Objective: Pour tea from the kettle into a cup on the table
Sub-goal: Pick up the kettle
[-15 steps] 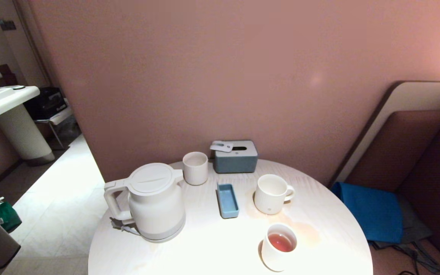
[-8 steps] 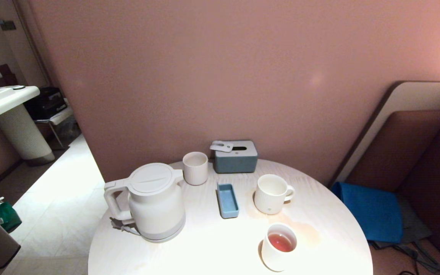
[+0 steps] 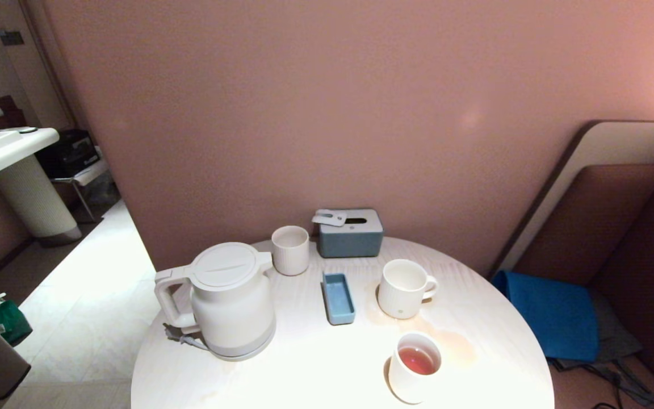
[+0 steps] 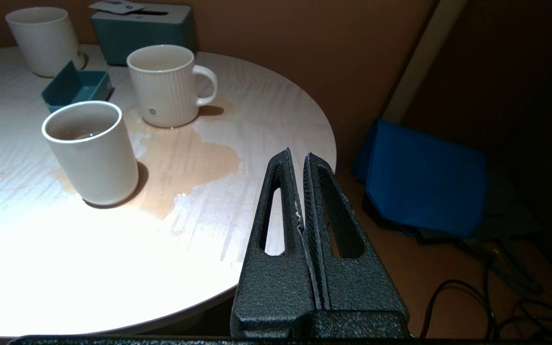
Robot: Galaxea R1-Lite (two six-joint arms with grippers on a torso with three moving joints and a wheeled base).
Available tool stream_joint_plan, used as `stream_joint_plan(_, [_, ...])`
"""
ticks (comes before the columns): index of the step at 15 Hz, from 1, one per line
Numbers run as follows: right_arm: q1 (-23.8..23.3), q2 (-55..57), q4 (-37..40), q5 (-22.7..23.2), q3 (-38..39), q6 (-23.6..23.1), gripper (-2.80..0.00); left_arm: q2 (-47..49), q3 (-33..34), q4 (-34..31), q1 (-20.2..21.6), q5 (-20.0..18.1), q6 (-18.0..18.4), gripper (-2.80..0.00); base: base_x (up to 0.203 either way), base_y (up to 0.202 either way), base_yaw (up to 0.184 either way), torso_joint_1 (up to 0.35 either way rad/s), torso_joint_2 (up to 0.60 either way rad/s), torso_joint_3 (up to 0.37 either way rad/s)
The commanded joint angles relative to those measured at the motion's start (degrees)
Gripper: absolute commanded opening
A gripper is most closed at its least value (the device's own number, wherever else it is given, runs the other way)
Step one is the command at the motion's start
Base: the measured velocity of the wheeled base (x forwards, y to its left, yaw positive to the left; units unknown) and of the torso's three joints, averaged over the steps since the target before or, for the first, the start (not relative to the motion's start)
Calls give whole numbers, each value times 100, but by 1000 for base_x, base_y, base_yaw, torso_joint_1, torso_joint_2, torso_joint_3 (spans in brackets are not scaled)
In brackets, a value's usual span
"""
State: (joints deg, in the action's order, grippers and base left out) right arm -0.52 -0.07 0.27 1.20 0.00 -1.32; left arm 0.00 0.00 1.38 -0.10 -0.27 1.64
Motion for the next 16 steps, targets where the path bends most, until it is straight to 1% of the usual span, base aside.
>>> stream_joint_plan(1, [0, 7, 0, 3, 0, 0, -280, 6, 0, 3, 1, -3, 3, -280, 0, 0, 0, 0, 0, 0])
stream_joint_plan(16, [0, 7, 0, 3, 0, 0, -280, 3, 0, 20, 1, -8, 8, -280, 0, 0, 0, 0, 0, 0])
